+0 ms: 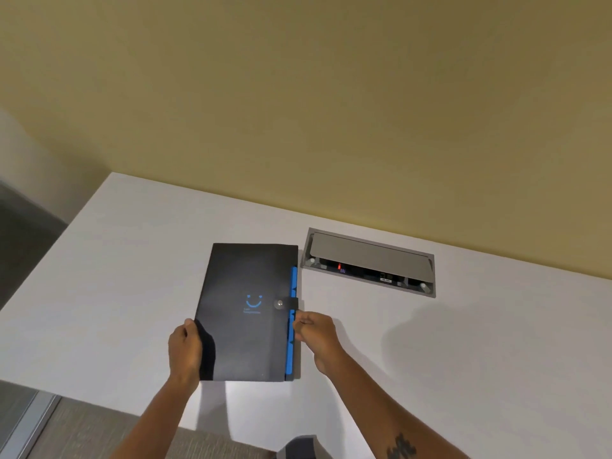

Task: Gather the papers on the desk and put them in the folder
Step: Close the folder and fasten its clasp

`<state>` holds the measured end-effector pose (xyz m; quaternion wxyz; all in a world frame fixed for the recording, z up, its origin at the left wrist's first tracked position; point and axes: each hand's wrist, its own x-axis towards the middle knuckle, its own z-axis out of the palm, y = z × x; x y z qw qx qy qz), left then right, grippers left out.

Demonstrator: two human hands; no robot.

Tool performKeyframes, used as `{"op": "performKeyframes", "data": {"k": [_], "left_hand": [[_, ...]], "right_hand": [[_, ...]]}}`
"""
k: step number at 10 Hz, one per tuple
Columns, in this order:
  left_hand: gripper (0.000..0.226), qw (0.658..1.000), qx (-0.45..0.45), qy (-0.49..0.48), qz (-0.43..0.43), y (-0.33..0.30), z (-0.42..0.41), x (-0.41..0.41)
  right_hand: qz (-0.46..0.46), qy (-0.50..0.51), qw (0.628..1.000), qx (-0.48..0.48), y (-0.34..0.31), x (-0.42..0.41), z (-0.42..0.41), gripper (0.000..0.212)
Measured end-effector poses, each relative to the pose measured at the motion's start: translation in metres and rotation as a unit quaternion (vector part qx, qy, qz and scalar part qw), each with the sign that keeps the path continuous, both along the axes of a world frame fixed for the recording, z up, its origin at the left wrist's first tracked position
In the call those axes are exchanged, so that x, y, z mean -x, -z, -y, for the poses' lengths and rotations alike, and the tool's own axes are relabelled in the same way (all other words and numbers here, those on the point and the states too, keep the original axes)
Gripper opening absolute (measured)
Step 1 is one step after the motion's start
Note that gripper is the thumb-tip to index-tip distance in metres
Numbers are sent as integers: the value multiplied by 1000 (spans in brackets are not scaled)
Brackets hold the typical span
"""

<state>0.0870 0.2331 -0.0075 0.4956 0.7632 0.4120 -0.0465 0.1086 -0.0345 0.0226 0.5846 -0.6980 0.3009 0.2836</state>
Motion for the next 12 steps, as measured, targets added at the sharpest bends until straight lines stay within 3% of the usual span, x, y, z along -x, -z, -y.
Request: {"op": "performKeyframes", "data": {"k": [2, 3, 4, 5, 9, 11, 12], "left_hand": [[54, 1000, -16, 24, 13, 6, -23, -71], [55, 999, -22, 46, 17, 11, -23, -101], [54, 997, -34, 68, 10, 18, -20, -123], [51, 995, -68, 78, 1, 19, -14, -138], [43, 985, -115, 126, 9, 14, -4, -163], [35, 976, -143, 164, 18, 10, -7, -156], [45, 970, -176, 166, -6, 9, -4, -140]], "right_hand": [[-12, 32, 999, -8, 2, -61, -26, 30], [-7, 51, 999, -7, 16, -82, -26, 15], [-21, 70, 997, -11, 26, -94, -25, 41], [-20, 80, 997, -13, 30, -100, -23, 49], [32, 57, 998, -1, 32, -111, -17, 46], [42, 0, 998, 37, 33, -96, -7, 41], [42, -36, 996, 63, 35, -72, 8, 37]]}}
